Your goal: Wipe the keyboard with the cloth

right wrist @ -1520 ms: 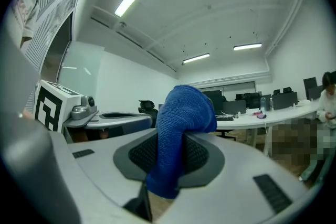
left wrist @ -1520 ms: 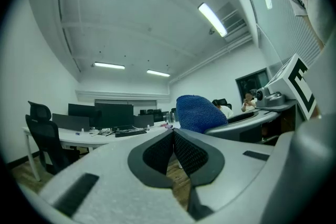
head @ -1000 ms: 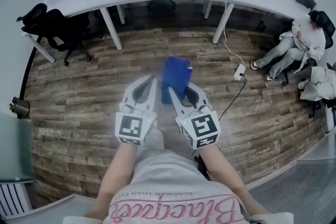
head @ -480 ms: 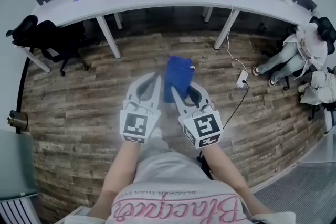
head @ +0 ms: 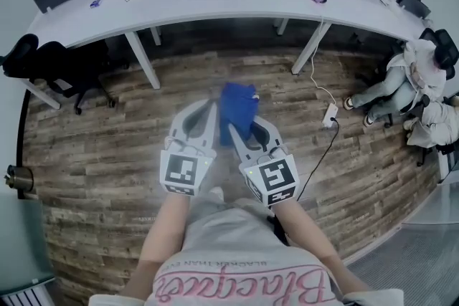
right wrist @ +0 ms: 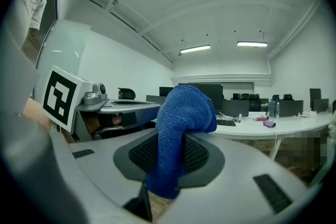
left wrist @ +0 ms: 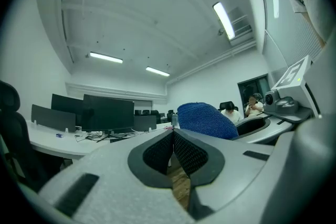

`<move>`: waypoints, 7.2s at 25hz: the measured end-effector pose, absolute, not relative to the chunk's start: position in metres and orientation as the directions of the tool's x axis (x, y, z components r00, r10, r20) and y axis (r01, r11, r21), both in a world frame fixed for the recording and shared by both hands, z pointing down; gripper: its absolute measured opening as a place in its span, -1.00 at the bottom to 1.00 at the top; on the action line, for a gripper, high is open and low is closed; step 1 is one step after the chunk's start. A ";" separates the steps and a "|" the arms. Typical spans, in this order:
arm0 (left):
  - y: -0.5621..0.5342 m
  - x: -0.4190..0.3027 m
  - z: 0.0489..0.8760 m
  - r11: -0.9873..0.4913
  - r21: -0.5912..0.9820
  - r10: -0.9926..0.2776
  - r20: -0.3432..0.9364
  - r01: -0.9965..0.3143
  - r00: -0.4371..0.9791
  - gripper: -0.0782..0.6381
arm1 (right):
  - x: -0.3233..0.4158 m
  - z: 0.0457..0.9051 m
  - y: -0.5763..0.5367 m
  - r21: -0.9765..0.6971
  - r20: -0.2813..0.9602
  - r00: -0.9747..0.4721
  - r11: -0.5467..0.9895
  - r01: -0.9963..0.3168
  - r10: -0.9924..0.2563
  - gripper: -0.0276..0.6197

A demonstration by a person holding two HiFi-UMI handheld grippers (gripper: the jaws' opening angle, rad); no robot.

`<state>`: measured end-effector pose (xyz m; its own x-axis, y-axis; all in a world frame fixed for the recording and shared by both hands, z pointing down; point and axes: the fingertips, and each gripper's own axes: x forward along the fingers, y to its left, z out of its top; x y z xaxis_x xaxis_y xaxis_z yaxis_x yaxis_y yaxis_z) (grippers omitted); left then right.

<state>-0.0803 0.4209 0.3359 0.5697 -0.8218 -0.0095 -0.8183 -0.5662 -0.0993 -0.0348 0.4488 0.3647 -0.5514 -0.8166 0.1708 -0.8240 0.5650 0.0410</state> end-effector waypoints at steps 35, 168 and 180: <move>0.142 -0.043 0.336 -0.516 -0.137 -0.854 0.007 -0.846 0.520 -0.77 | 0.004 0.356 0.158 0.017 0.120 -0.582 0.588 -0.809 -0.804 -0.64; -0.470 -0.138 0.509 -0.284 -0.036 -0.880 0.408 -0.958 0.245 -0.77 | -0.090 0.566 -0.481 -0.288 0.708 -0.632 0.688 -0.666 -0.315 -0.64; -0.482 -0.083 0.515 -0.297 -0.026 -0.858 0.446 -0.955 0.255 -0.77 | -0.027 0.566 -0.488 -0.256 0.728 -0.593 0.665 -0.701 -0.345 -0.64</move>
